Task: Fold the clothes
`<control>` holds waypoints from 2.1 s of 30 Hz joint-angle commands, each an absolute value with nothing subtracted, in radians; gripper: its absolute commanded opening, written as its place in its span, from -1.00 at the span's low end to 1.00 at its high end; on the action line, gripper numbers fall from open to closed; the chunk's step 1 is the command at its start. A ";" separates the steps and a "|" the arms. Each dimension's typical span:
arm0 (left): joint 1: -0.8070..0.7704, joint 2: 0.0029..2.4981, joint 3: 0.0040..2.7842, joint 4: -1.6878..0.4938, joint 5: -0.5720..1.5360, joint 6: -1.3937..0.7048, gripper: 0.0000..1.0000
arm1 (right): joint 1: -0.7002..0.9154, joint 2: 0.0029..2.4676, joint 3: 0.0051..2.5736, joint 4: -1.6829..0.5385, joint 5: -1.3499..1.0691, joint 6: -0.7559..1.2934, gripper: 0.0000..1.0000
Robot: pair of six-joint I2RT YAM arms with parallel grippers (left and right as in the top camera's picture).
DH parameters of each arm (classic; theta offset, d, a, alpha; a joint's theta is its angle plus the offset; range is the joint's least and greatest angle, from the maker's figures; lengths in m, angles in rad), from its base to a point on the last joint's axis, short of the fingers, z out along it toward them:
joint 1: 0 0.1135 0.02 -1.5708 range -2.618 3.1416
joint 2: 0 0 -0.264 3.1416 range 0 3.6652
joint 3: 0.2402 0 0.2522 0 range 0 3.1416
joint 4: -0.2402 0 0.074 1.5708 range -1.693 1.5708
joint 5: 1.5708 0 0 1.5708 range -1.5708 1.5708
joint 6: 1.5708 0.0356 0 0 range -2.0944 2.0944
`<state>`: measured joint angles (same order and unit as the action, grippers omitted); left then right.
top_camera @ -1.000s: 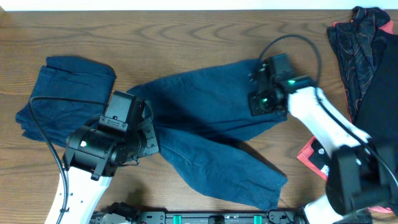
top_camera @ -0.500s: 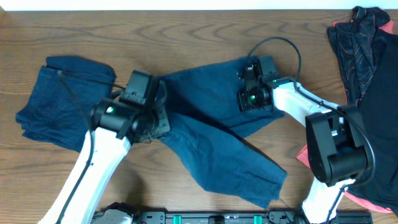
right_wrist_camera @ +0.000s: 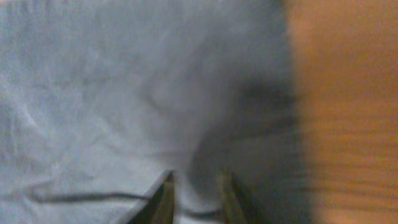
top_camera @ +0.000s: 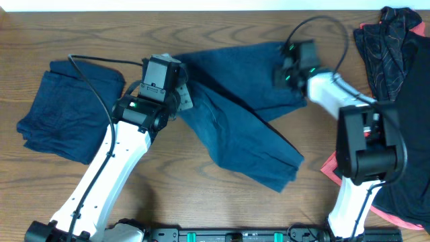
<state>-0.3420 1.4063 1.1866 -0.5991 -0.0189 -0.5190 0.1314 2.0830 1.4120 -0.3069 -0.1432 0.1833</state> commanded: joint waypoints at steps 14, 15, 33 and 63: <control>-0.337 1.414 1.193 -0.763 -0.102 -0.517 -0.88 | 0.094 1.824 1.673 -1.233 -0.168 0.241 -0.22; -0.337 1.414 1.193 -0.766 -0.102 -0.517 -0.88 | 0.098 1.785 1.629 -1.228 -0.169 0.245 -0.21; -0.337 1.414 1.193 -0.786 -0.060 -0.517 -0.88 | 0.230 1.221 0.740 -1.035 -0.326 0.579 0.18; -0.337 1.414 1.193 -0.807 -0.061 -0.517 -0.88 | 0.229 1.225 0.522 -0.566 -0.303 0.765 -0.42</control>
